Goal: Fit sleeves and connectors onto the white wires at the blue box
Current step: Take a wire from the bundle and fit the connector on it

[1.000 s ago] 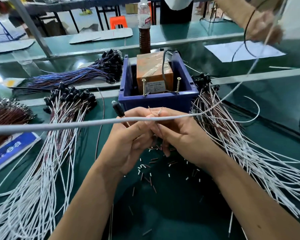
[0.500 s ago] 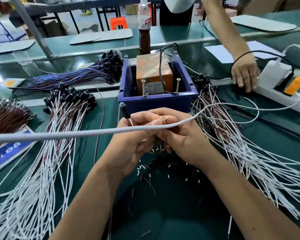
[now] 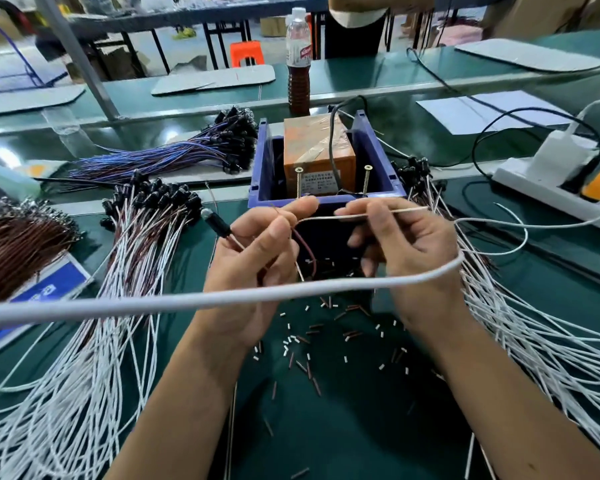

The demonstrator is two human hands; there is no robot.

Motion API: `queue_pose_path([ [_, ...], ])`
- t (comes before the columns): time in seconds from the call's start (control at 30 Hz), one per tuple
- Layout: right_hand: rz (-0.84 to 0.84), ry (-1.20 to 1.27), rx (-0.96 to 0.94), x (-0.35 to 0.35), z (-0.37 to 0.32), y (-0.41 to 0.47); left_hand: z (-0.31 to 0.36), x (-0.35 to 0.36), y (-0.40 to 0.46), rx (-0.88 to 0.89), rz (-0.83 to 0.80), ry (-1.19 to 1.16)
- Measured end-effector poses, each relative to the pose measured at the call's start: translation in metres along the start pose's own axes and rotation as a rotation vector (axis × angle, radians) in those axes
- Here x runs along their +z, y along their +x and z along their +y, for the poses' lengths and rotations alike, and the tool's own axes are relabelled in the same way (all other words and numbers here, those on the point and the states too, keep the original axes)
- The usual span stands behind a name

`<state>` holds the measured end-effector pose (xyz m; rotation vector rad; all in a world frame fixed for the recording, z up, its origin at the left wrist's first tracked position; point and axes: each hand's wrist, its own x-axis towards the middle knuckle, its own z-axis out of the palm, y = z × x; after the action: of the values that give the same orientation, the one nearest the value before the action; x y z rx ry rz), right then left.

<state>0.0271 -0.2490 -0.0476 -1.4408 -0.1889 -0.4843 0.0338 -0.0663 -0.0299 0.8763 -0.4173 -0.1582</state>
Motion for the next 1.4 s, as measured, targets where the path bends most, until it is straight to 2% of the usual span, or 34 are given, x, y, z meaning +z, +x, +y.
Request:
queue_pose_path([
  [0.13, 0.06, 0.018, -0.083, -0.005, 0.001, 0.003, 0.0, -0.002, 0.003, 0.055, 0.097, 0.108],
  [0.37, 0.235, -0.088, -0.142, -0.011, 0.002, 0.003, -0.009, 0.0, 0.006, 0.189, 0.295, 0.301],
  [0.63, 0.365, -0.433, -0.286, -0.011, 0.0, 0.001, -0.015, -0.002, 0.007, 0.24, 0.411, 0.272],
  [0.77, 0.381, -0.495, -0.306, -0.01, 0.001, 0.001, -0.018, 0.0, 0.007, 0.336, 0.446, 0.455],
  [0.9, 0.38, -0.481, -0.33, -0.007, -0.001, 0.0, -0.022, 0.005, 0.01, 0.392, 0.498, 0.519],
  [1.2, 0.371, -0.627, -0.435, -0.005, 0.003, 0.0, -0.026, 0.007, 0.018, 0.375, 0.583, 0.635],
  [1.4, 0.348, -0.625, -0.414, -0.003, 0.002, -0.001, -0.028, 0.012, 0.02, 0.389, 0.632, 0.692],
])
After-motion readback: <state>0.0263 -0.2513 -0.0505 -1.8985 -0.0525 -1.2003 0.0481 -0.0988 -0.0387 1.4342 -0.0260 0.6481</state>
